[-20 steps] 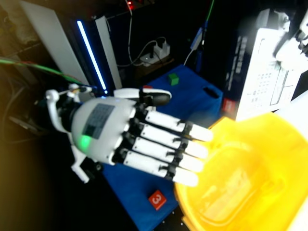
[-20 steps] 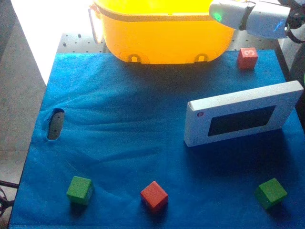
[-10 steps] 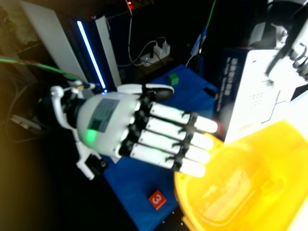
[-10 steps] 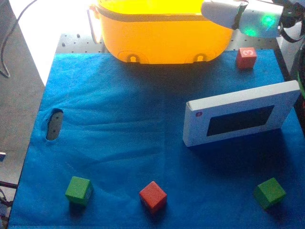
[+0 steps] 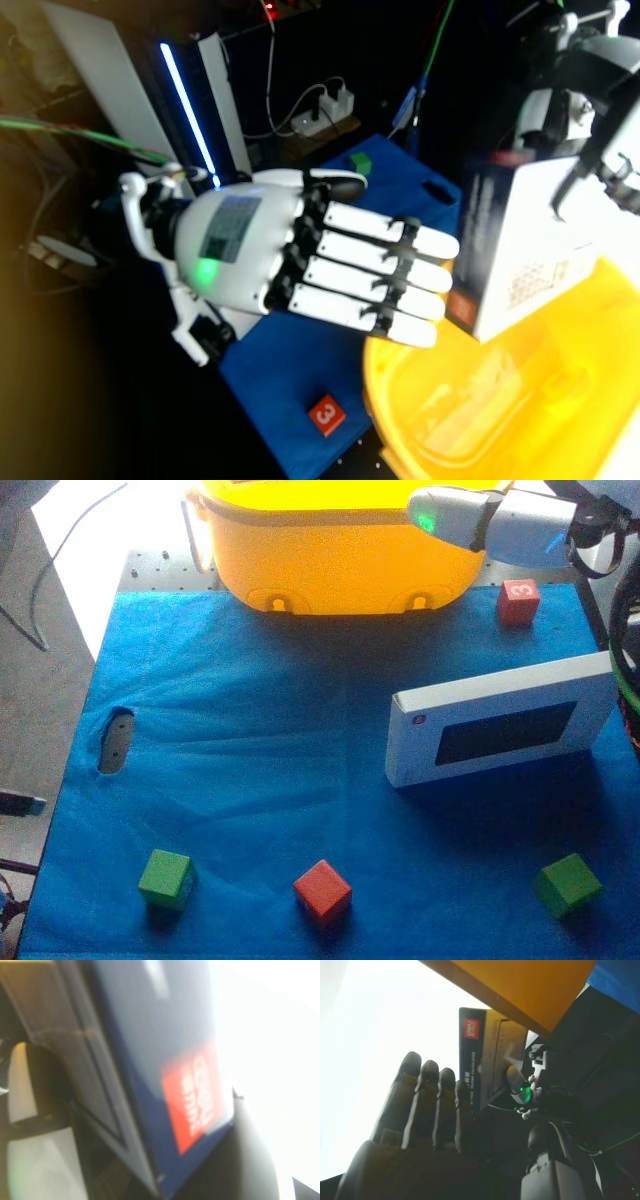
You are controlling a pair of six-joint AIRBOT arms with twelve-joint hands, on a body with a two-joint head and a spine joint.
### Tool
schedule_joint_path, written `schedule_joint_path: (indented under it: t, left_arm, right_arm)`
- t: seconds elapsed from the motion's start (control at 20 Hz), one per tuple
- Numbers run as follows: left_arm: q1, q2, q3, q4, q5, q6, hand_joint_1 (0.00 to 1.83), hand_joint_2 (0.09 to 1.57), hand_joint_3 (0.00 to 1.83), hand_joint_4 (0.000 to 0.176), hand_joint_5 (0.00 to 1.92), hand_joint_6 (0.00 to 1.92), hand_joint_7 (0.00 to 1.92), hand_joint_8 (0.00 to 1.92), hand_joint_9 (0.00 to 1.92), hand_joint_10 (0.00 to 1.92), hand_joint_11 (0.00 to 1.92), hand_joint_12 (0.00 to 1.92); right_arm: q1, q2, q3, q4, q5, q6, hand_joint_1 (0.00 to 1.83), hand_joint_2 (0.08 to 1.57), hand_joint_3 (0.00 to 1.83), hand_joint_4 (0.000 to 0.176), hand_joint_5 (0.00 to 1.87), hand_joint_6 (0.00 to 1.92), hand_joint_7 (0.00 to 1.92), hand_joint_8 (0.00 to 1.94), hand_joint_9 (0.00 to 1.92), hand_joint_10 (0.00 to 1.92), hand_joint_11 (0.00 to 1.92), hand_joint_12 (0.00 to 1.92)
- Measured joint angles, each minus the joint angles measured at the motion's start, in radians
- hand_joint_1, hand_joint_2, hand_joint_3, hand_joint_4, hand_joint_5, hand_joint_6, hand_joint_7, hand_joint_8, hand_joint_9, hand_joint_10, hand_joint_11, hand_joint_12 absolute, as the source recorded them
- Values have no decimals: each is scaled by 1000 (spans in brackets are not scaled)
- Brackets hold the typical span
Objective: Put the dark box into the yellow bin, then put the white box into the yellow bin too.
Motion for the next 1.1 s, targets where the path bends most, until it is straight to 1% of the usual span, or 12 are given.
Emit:
schedule_joint_path:
  t: [0.05, 0.1, 0.2, 0.3, 0.4, 0.45, 0.6, 0.7, 0.85, 0.9, 1.0, 1.1]
  left_arm:
    - [2, -1, 0, 9, 2, 0, 1366, 950, 0, 0, 884, 308, 1005, 199, 965, 306, 684, 647]
    - [5, 0, 2, 8, 4, -6, 1304, 901, 0, 0, 713, 70, 764, 40, 772, 70, 645, 404]
    - [5, 1, 3, 6, 3, -15, 1272, 855, 2, 0, 543, 2, 542, 1, 546, 2, 611, 117]
    - [5, 3, 4, 1, -1, -25, 1197, 820, 0, 3, 416, 0, 390, 0, 420, 0, 508, 43]
    - [-2, 7, 4, 7, -2, -34, 1179, 774, 0, 42, 402, 0, 374, 0, 410, 0, 489, 31]
    - [-11, 8, 3, 8, -4, -36, 1179, 766, 0, 51, 405, 2, 384, 5, 422, 5, 494, 32]
    - [-18, 19, -5, 7, -19, -38, 1213, 757, 0, 52, 388, 0, 412, 11, 437, 8, 475, 21]
    - [-18, 25, -17, 14, -10, -37, 1215, 758, 0, 26, 422, 14, 437, 16, 456, 13, 501, 30]
    - [-18, 47, -40, 14, -13, -40, 1282, 796, 3, 10, 478, 6, 522, 8, 547, 13, 584, 52]
    - [-18, 56, -46, 10, -16, -42, 1305, 808, 6, 0, 479, 3, 547, 13, 579, 20, 606, 59]
    - [-18, 74, -57, 7, -12, -43, 1249, 814, 0, 0, 496, 3, 620, 12, 676, 25, 679, 89]
    - [-18, 89, -63, 5, -2, -43, 1235, 823, 2, 0, 486, 5, 610, 5, 679, 20, 676, 90]
  right_arm:
    - [0, 0, 0, -5, 1, 5, 172, 1045, 0, 0, 252, 0, 345, 1, 331, 0, 313, 65]
    - [0, 0, 0, -6, 1, 8, 165, 1043, 0, 0, 259, 3, 363, 8, 346, 6, 329, 72]
    - [0, 0, 1, -5, 1, 11, 155, 1028, 0, 0, 271, 6, 369, 8, 347, 5, 344, 79]
    - [0, -2, 1, -7, 1, 12, 175, 1019, 0, 0, 276, 6, 377, 8, 354, 7, 354, 83]
    - [0, -5, 1, -11, 0, 13, 165, 1010, 0, 0, 273, 3, 392, 11, 365, 9, 365, 88]
    - [0, -5, 1, -11, 0, 14, 167, 1010, 0, 0, 274, 3, 393, 10, 368, 10, 362, 86]
    - [0, -5, 1, -10, 0, 15, 204, 986, 0, 0, 262, 0, 363, 0, 344, 0, 330, 72]
    - [0, -5, 1, -10, 0, 16, 219, 978, 0, 0, 256, 0, 356, 2, 334, 0, 326, 70]
    - [0, -5, -5, -9, 1, 17, 236, 932, 0, 0, 261, 2, 386, 11, 349, 6, 340, 77]
    - [0, -5, -11, -6, 1, 18, 240, 920, 0, 0, 260, 1, 385, 8, 355, 7, 341, 78]
    - [0, -5, -24, -7, 1, 19, 259, 903, 0, 0, 252, 0, 456, 11, 364, 4, 315, 72]
    - [0, 12, -51, -11, -2, 21, 293, 869, 0, 0, 248, 0, 432, 0, 373, 6, 328, 80]
